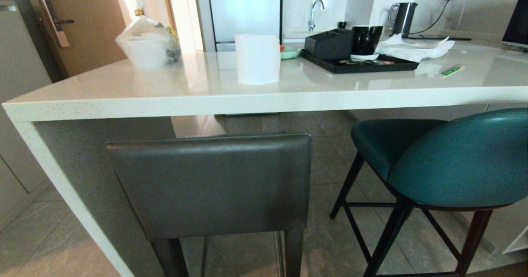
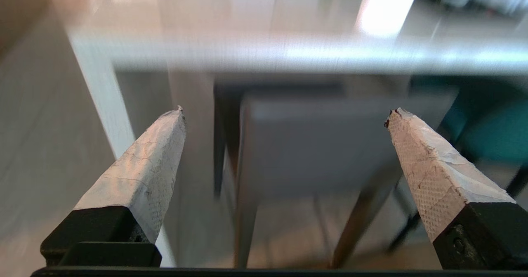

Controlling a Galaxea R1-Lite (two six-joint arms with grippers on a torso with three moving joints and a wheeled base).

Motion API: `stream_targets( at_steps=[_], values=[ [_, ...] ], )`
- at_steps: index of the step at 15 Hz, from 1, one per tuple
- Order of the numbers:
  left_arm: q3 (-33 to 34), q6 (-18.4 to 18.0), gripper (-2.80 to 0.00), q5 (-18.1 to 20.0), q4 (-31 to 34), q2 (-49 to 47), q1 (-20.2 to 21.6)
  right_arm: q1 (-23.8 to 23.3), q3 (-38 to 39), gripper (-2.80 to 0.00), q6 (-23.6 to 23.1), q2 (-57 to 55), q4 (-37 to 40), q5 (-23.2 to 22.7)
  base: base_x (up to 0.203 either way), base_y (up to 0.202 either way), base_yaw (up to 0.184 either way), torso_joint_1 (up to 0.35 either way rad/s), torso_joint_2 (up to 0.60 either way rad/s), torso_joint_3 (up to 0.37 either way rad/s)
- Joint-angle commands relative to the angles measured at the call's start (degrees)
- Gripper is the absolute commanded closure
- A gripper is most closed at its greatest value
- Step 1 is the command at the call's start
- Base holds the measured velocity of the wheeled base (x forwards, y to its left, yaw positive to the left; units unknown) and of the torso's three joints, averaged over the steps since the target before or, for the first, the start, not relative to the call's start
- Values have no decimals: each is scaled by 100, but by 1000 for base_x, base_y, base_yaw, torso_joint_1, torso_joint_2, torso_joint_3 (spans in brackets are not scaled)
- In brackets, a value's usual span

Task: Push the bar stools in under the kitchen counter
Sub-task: Pull the gray chair out from under the dining table

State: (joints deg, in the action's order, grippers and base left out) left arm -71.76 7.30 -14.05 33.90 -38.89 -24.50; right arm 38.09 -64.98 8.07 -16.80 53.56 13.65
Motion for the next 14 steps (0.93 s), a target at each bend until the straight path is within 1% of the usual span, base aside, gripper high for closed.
stream_targets(
  at_steps=[1, 3, 4, 5, 6, 7, 8, 9, 10, 11, 12, 13, 14],
  values=[
    [570, 7, -280, -24, 28, 210, -113, 88, 347, -280, 92, 410, 101, 27, 0, 0, 0, 0, 0, 0],
    [1139, -2, -280, 41, 27, 364, -176, 116, 741, -280, 149, 599, 117, 66, 0, 0, 0, 0, 0, 0],
    [1161, -87, -280, 30, 21, 293, -201, 167, 618, -280, 115, 571, 125, 176, 0, 0, 0, 0, 0, 0],
    [1001, -404, -280, -52, 28, 252, -203, 304, 287, -280, 33, 485, 154, 399, 0, 0, 0, 0, 0, 0],
    [737, -796, -280, -301, 38, 161, -201, 499, -39, -280, -39, 332, 212, 710, 0, 0, 0, 0, 0, 0],
    [464, -1102, -280, -760, 48, -44, -198, 636, -219, -280, -91, 137, 324, 996, 0, 0, 0, 0, 0, 0],
    [199, -1282, -280, -1275, 139, -187, -191, 675, -213, -280, -127, 85, 456, 1095, 0, 0, 0, 0, 0, 0],
    [87, -1315, -280, -1508, 554, -223, -171, 674, -103, -280, -177, 100, 499, 1097, 0, 0, 0, 0, 0, 0],
    [31, -1168, -280, -1565, 977, -167, -179, 679, -35, -280, -175, 144, 506, 1096, 0, 0, 0, 0, 0, 0],
    [73, -917, -280, -1231, 1031, -44, -251, 695, 122, -280, -106, 214, 482, 1075, 0, 0, 0, 0, 0, 0],
    [131, -679, -280, -523, 993, 111, -329, 755, 365, -280, -8, 261, 355, 1061, 0, 0, 0, 0, 0, 0],
    [187, -291, -280, -12, 883, 224, -424, 949, 486, -280, 43, 272, 89, 1064, 0, 0, 0, 0, 0, 0],
    [182, -105, -280, 71, 792, 229, -652, 1194, 438, -280, 67, 201, -23, 1096, 0, 0, 0, 0, 0, 0]
  ],
)
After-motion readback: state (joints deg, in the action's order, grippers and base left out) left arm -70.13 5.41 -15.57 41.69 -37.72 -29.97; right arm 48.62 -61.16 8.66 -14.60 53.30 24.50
